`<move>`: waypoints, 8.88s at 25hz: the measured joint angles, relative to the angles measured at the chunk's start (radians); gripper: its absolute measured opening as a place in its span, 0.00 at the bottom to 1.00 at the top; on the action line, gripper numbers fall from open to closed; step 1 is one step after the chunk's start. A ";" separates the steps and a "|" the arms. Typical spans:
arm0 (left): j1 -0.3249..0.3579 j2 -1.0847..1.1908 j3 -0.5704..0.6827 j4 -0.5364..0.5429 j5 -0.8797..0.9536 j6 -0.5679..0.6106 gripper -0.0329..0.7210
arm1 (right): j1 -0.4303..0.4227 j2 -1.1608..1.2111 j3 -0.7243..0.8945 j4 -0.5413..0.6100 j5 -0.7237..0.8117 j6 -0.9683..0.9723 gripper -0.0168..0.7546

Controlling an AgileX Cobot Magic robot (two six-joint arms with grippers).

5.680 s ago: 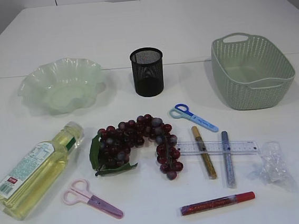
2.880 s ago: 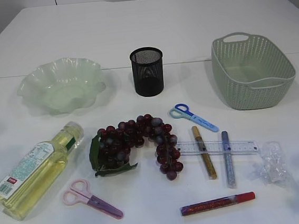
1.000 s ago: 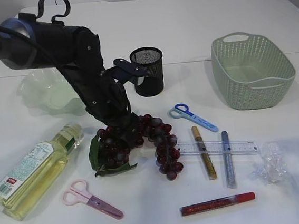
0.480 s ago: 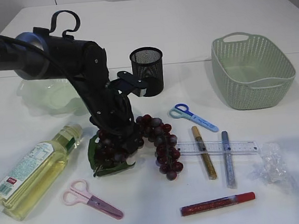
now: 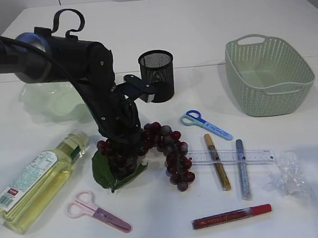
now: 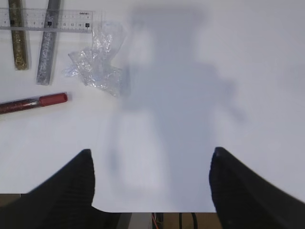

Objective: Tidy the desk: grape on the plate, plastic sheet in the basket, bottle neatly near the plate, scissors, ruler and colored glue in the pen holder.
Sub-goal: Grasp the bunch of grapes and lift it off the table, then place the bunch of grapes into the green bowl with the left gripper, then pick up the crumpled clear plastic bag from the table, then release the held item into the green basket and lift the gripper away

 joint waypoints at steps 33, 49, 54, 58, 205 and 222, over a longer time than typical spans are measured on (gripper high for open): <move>0.004 -0.437 0.004 0.146 0.094 -0.087 0.21 | 0.000 0.000 0.000 0.000 -0.002 0.002 0.78; 0.240 -0.478 0.004 0.171 -0.221 -0.258 0.21 | 0.000 0.000 0.000 0.000 -0.014 0.002 0.78; 0.284 -0.452 0.004 0.171 -0.413 -0.277 0.21 | 0.000 0.000 0.000 0.002 -0.029 0.002 0.78; 0.311 -0.393 0.004 0.171 -0.489 -0.290 0.21 | 0.000 0.000 0.000 0.002 -0.040 0.002 0.78; 0.340 -1.014 0.735 -0.127 0.086 -0.322 0.55 | 0.209 0.744 -0.117 0.026 -0.358 -0.004 0.34; 0.340 -1.014 0.735 -0.128 0.082 -0.322 0.55 | 0.200 0.703 -0.421 -0.138 -0.288 0.064 0.33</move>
